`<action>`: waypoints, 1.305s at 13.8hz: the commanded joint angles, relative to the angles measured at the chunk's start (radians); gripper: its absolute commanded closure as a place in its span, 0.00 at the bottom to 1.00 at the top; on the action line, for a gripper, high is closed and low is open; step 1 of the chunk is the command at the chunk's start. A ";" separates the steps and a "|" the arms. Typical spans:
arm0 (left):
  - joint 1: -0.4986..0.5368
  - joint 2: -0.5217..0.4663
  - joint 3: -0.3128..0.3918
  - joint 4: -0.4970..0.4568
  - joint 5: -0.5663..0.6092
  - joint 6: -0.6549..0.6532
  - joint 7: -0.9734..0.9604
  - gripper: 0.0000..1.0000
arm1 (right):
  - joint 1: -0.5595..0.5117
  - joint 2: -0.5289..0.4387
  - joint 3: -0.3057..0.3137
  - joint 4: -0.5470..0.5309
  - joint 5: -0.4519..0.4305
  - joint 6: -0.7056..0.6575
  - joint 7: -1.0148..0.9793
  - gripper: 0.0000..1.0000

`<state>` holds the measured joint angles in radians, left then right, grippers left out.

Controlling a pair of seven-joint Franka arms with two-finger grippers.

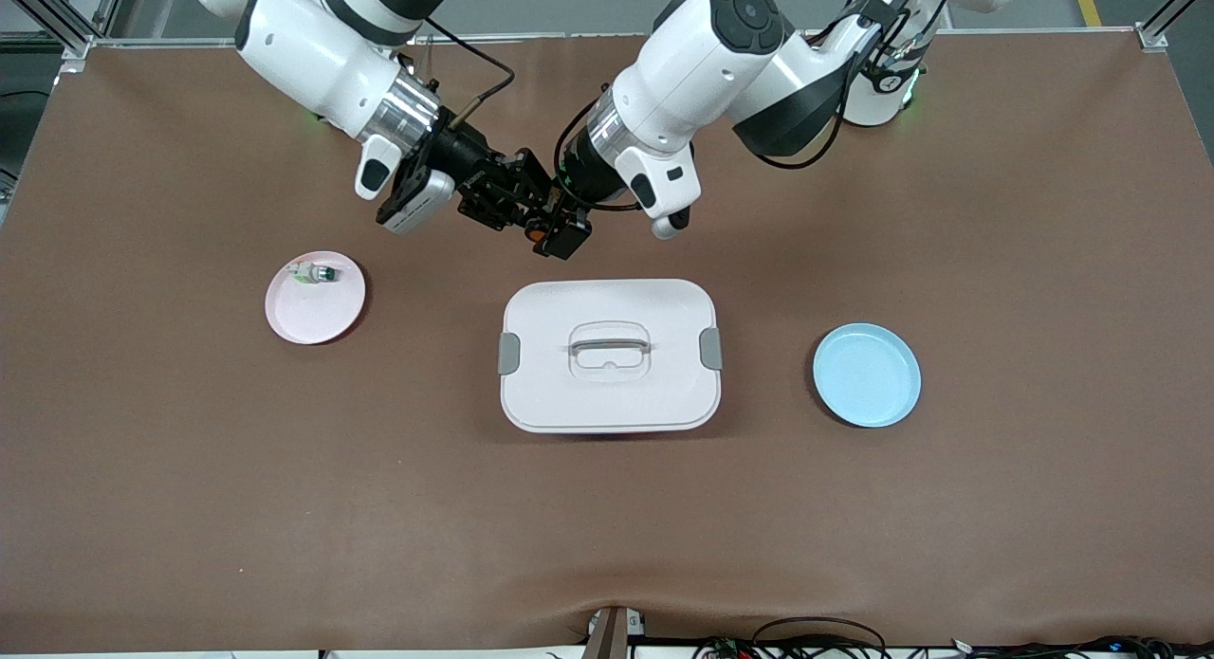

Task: Transfer orange switch to right arm and place
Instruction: 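Close the right gripper on the orange switch beside the left gripper, then open the left gripper and withdraw it while the right gripper carries switch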

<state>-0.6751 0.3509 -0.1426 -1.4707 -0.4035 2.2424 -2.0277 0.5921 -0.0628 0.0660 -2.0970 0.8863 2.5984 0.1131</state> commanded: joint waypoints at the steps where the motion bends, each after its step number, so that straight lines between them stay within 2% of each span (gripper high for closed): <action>1: 0.006 0.002 0.006 0.010 0.002 0.005 -0.002 0.00 | -0.029 0.008 -0.006 0.040 -0.067 -0.078 -0.022 1.00; 3: 0.008 0.005 0.014 0.009 0.009 0.005 0.000 0.00 | -0.067 0.012 -0.006 0.074 -0.201 -0.162 -0.137 1.00; 4: 0.020 0.011 0.014 0.007 0.035 0.005 0.000 0.00 | -0.099 0.017 -0.006 0.095 -0.239 -0.232 -0.174 1.00; 7: 0.055 0.036 0.014 0.001 0.075 0.005 0.001 0.00 | -0.201 0.011 -0.006 0.120 -0.328 -0.397 -0.416 1.00; 10: 0.077 0.037 0.014 -0.019 0.153 0.002 0.001 0.00 | -0.335 0.006 -0.006 0.118 -0.381 -0.582 -0.672 1.00; 14: 0.149 0.004 0.012 -0.066 0.207 -0.001 0.032 0.00 | -0.434 -0.018 -0.006 0.066 -0.653 -0.655 -0.915 1.00; 18: 0.227 -0.052 0.012 -0.143 0.210 -0.006 0.235 0.00 | -0.497 -0.045 -0.006 -0.024 -0.741 -0.643 -1.166 1.00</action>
<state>-0.4798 0.3636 -0.1266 -1.5414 -0.2110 2.2402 -1.8705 0.1323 -0.0690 0.0417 -2.0642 0.1804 1.9460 -0.9437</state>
